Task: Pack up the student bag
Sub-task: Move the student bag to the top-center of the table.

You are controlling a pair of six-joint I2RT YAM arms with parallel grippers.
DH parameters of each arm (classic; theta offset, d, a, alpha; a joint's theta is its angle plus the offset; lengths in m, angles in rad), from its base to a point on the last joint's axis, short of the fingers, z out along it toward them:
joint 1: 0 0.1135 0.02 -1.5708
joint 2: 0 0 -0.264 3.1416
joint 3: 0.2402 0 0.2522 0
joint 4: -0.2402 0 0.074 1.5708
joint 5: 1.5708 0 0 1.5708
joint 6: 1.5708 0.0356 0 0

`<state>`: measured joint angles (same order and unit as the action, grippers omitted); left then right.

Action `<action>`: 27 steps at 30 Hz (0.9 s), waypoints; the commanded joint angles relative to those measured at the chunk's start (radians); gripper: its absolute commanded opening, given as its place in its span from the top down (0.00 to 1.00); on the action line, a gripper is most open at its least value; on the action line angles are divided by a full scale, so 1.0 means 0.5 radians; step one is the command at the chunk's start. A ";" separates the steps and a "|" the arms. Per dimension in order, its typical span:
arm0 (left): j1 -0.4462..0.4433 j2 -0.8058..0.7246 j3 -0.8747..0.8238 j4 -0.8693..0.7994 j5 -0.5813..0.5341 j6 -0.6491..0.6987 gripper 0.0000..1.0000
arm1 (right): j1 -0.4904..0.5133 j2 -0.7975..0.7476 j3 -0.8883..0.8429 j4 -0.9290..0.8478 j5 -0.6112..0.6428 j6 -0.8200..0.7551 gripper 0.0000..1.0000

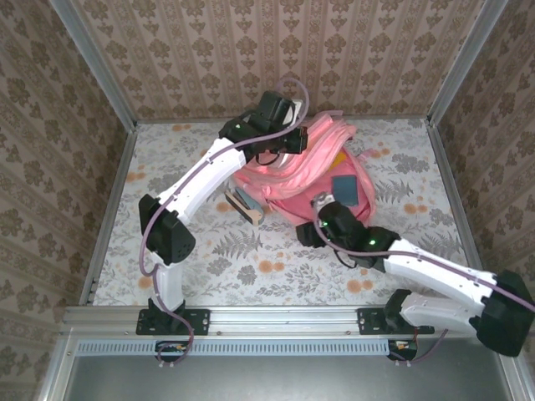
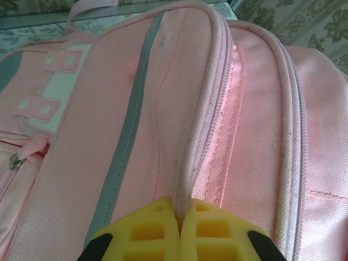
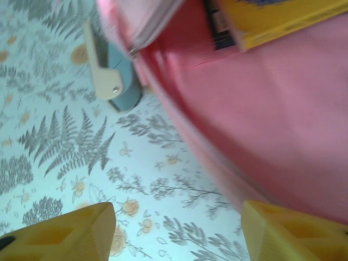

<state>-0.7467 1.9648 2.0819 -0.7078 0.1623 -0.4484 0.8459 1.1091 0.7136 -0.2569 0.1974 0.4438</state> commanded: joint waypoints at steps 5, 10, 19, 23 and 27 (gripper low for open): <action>0.071 0.044 0.206 0.039 -0.008 0.073 1.00 | 0.219 0.545 0.418 0.195 0.057 -0.248 0.44; 0.112 0.080 0.297 -0.043 0.048 0.111 1.00 | 0.225 0.912 0.654 0.245 -0.059 -0.386 0.52; 0.194 0.083 0.288 0.000 0.138 0.127 1.00 | 0.236 1.409 1.019 0.291 -0.042 -0.523 0.59; 0.231 0.097 0.292 0.016 0.166 0.122 1.00 | 0.232 1.611 1.213 0.237 -0.004 -0.541 0.63; 0.251 0.099 0.287 0.019 0.172 0.124 1.00 | 0.204 1.747 1.332 0.235 0.050 -0.528 0.66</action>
<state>-0.6483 2.0155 2.1750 -0.7738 0.2649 -0.4004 0.9554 1.9442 1.3304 -0.1307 0.1829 0.1890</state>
